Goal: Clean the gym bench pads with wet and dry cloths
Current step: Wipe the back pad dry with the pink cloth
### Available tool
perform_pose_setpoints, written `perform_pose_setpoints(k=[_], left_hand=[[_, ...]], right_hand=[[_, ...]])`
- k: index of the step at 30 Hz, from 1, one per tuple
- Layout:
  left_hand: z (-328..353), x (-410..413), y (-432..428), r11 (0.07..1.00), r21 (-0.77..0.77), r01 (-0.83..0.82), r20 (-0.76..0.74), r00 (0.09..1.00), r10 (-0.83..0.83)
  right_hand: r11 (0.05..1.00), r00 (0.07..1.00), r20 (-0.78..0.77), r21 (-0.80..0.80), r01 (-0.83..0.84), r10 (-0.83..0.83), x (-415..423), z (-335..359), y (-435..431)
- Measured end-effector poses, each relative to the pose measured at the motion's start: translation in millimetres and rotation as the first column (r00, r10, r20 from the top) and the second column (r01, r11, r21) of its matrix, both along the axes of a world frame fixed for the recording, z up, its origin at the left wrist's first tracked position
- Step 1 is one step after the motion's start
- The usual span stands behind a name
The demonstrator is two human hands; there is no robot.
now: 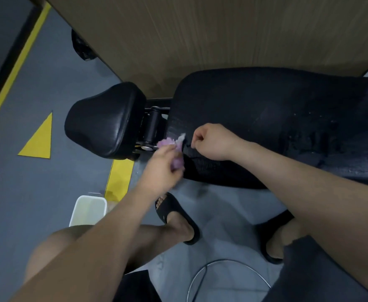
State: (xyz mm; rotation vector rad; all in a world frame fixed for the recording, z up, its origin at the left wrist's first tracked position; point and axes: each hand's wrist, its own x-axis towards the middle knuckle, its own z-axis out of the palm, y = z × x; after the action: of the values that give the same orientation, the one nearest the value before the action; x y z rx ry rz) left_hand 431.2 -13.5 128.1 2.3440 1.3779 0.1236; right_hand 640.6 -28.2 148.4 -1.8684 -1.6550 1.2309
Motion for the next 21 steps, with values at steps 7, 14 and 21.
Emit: perform_pose_setpoints(k=[7, 14, 21], left_hand=[[-15.6, -7.1, -6.8, 0.995, 0.06, -0.086, 0.118, 0.99, 0.078], [-43.0, -5.4, 2.3, 0.998, -0.062, -0.005, 0.066, 0.998, 0.009], [-34.2, -0.8, 3.7, 0.999, -0.039, -0.033, 0.05, 0.998, 0.035]], right_hand=[[0.995, 0.984, 0.161, 0.049, -0.082, 0.073, 0.3, -9.4, -15.3], [0.975, 0.935, 0.348, 0.174, -0.137, 0.069, 7.3, -31.0, -39.1], [0.969, 0.931, 0.359, 0.203, -0.139, 0.059, 14.8, -33.1, -43.4]])
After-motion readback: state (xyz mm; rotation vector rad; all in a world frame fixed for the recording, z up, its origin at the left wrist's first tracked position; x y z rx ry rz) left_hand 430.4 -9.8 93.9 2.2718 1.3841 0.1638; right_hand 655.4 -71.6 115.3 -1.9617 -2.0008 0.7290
